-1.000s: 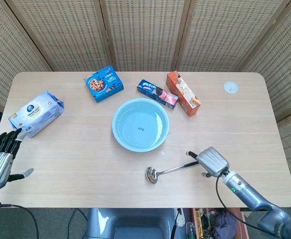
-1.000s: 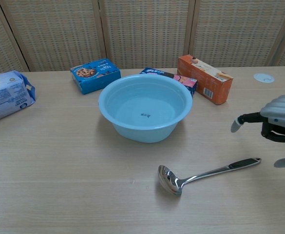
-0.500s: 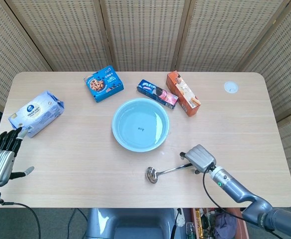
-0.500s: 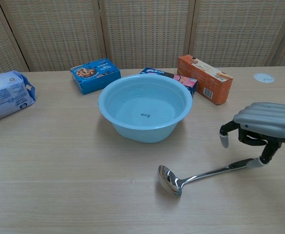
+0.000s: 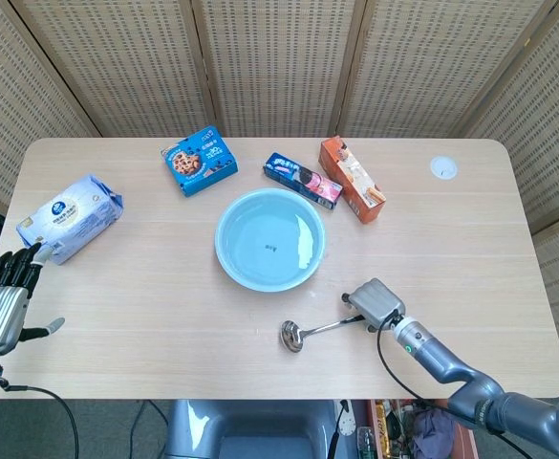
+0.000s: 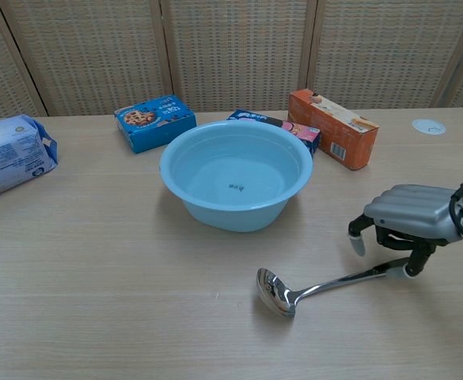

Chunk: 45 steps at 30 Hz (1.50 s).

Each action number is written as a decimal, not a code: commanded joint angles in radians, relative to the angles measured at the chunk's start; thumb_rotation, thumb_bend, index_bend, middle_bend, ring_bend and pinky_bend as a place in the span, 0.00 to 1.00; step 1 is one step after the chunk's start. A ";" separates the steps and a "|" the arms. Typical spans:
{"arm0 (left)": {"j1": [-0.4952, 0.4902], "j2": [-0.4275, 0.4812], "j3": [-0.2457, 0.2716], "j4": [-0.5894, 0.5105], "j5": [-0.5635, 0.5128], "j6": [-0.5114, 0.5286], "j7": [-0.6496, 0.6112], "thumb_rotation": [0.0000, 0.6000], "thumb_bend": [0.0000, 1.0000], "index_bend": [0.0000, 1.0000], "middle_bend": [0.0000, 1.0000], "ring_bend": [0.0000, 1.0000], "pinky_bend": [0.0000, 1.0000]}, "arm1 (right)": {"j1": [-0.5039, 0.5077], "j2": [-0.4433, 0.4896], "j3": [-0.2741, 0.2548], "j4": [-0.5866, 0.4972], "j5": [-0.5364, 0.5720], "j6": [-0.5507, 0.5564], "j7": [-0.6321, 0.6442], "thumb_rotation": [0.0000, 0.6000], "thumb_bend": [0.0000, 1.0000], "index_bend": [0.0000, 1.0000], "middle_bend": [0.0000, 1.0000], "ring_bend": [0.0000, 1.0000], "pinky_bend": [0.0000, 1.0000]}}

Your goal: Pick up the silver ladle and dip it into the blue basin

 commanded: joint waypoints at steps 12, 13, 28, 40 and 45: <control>-0.010 -0.006 -0.001 0.004 -0.020 -0.015 0.012 1.00 0.00 0.00 0.00 0.00 0.00 | 0.008 -0.030 -0.025 0.021 0.032 -0.008 0.028 1.00 0.30 0.45 0.90 0.84 1.00; -0.010 -0.006 -0.001 0.005 -0.020 -0.015 0.011 1.00 0.00 0.00 0.00 0.00 0.00 | 0.008 -0.030 -0.026 0.021 0.032 -0.007 0.029 1.00 0.30 0.45 0.91 0.84 1.00; -0.012 -0.005 0.001 0.004 -0.024 -0.015 0.008 1.00 0.00 0.00 0.00 0.00 0.00 | 0.016 -0.041 -0.036 0.051 0.061 -0.020 0.027 1.00 0.35 0.49 0.91 0.84 1.00; -0.008 -0.003 0.006 0.005 -0.022 -0.009 0.000 1.00 0.00 0.00 0.00 0.00 0.00 | 0.020 -0.042 -0.044 0.058 0.071 -0.026 0.042 1.00 0.54 0.66 0.92 0.86 1.00; -0.009 -0.002 0.008 0.006 -0.021 -0.011 -0.002 1.00 0.00 0.00 0.00 0.00 0.00 | 0.019 -0.022 -0.046 0.036 0.064 -0.013 0.085 1.00 0.68 0.71 0.95 0.88 1.00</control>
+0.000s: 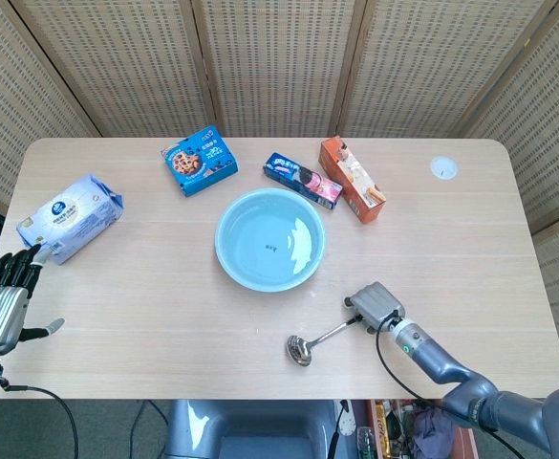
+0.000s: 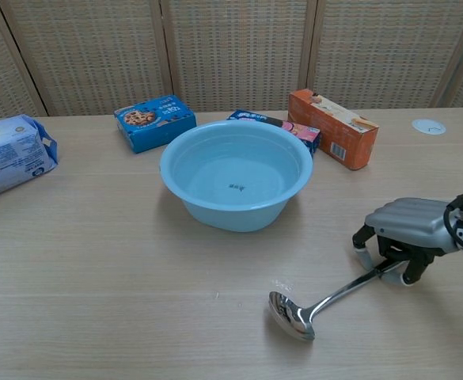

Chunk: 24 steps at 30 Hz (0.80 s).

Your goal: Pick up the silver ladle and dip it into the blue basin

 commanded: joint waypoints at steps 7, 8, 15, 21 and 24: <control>-0.002 0.002 0.000 0.000 0.001 -0.003 -0.006 1.00 0.00 0.00 0.00 0.00 0.00 | -0.003 0.068 0.003 -0.072 -0.019 0.038 0.108 1.00 0.80 0.76 0.96 0.89 1.00; -0.002 0.003 0.001 0.000 0.002 -0.002 -0.007 1.00 0.00 0.00 0.00 0.00 0.00 | -0.003 0.085 0.004 -0.090 -0.017 0.039 0.122 1.00 0.81 0.76 0.96 0.89 1.00; -0.003 0.004 0.003 0.000 0.005 -0.003 -0.011 1.00 0.00 0.00 0.00 0.00 0.00 | -0.012 0.205 0.022 -0.219 0.006 0.055 0.218 1.00 0.87 0.78 0.97 0.90 1.00; -0.004 0.004 0.004 -0.001 0.008 -0.003 -0.010 1.00 0.00 0.00 0.00 0.00 0.00 | -0.014 0.294 0.025 -0.303 0.002 0.058 0.315 1.00 0.93 0.79 0.97 0.90 1.00; -0.005 0.003 0.005 0.000 0.005 -0.006 -0.010 1.00 0.00 0.00 0.00 0.00 0.00 | -0.015 0.323 0.027 -0.327 -0.004 0.068 0.328 1.00 0.93 0.79 0.97 0.90 1.00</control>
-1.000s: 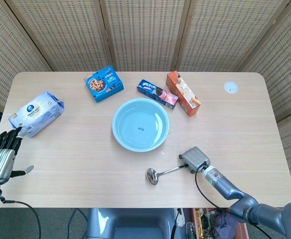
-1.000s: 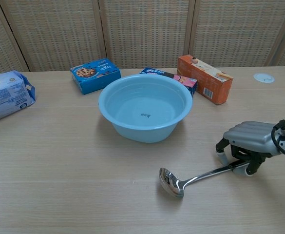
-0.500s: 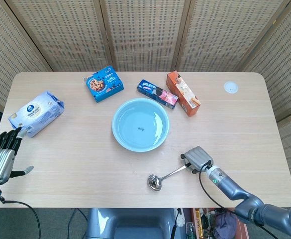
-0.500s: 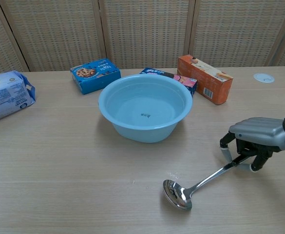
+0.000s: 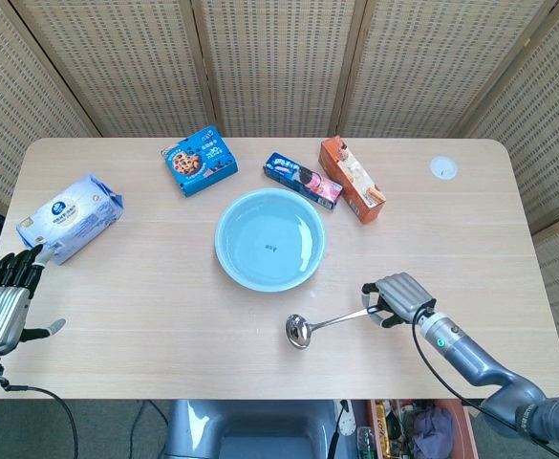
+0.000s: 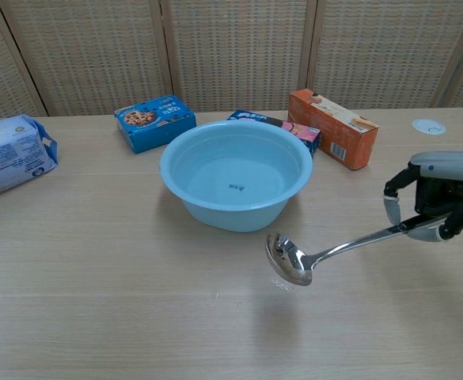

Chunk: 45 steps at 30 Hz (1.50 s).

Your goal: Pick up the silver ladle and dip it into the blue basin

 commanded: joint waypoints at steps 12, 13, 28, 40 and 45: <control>-0.002 0.005 -0.002 -0.002 -0.005 -0.003 -0.009 1.00 0.00 0.00 0.00 0.00 0.00 | 0.065 0.157 0.092 -0.156 0.119 -0.060 -0.072 1.00 0.93 0.79 0.97 0.90 1.00; -0.002 0.005 -0.003 -0.002 -0.006 -0.003 -0.009 1.00 0.00 0.00 0.00 0.00 0.00 | 0.075 0.167 0.104 -0.168 0.143 -0.072 -0.094 1.00 0.93 0.79 0.97 0.90 1.00; -0.019 0.004 -0.012 0.011 -0.041 -0.042 -0.020 1.00 0.00 0.00 0.00 0.00 0.00 | 0.439 0.143 0.163 -0.234 0.943 -0.058 -0.750 1.00 0.94 0.79 0.97 0.90 1.00; -0.029 0.016 -0.021 0.020 -0.065 -0.069 -0.058 1.00 0.00 0.00 0.00 0.00 0.00 | 0.654 -0.107 0.140 -0.044 1.319 0.095 -1.009 1.00 0.93 0.79 0.97 0.90 1.00; -0.032 0.018 -0.022 0.023 -0.071 -0.078 -0.068 1.00 0.00 0.00 0.00 0.00 0.00 | 0.671 -0.193 0.119 0.015 1.303 0.141 -1.062 1.00 0.94 0.79 0.97 0.90 1.00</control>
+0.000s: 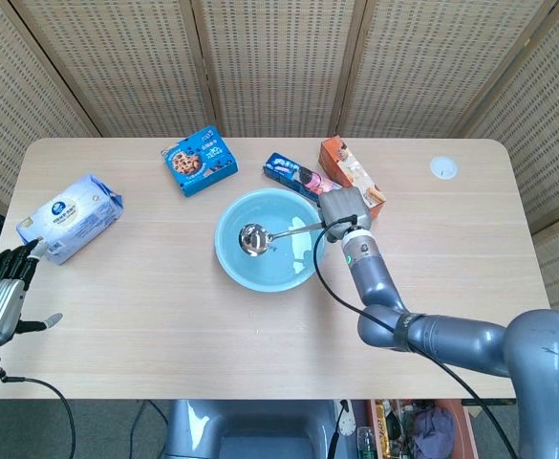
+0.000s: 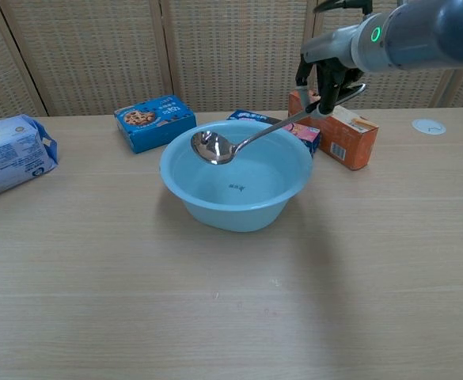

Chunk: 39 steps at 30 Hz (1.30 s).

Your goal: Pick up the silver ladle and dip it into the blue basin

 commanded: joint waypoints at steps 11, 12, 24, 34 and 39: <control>-0.007 0.004 -0.001 0.007 -0.010 -0.017 -0.019 1.00 0.00 0.00 0.00 0.00 0.00 | 0.008 -0.221 -0.030 0.223 -0.129 0.121 -0.128 1.00 0.94 0.79 0.97 0.90 1.00; -0.007 0.005 -0.001 0.008 -0.011 -0.018 -0.020 1.00 0.00 0.00 0.00 0.00 0.00 | 0.006 -0.231 -0.026 0.238 -0.132 0.120 -0.133 1.00 0.94 0.79 0.97 0.90 1.00; -0.013 0.002 -0.003 0.016 -0.024 -0.030 -0.023 1.00 0.00 0.00 0.00 0.00 0.00 | -0.054 -0.333 -0.022 0.402 -0.253 0.068 -0.151 1.00 0.93 0.79 0.97 0.90 1.00; -0.014 0.002 -0.006 0.019 -0.032 -0.029 -0.029 1.00 0.00 0.00 0.00 0.00 0.00 | -0.102 -0.387 -0.045 0.496 -0.429 0.042 -0.093 1.00 0.93 0.79 0.97 0.90 1.00; -0.013 0.003 -0.005 0.019 -0.029 -0.027 -0.028 1.00 0.00 0.00 0.00 0.00 0.00 | -0.124 -0.407 -0.074 0.529 -0.510 0.034 -0.120 1.00 0.94 0.79 0.97 0.90 1.00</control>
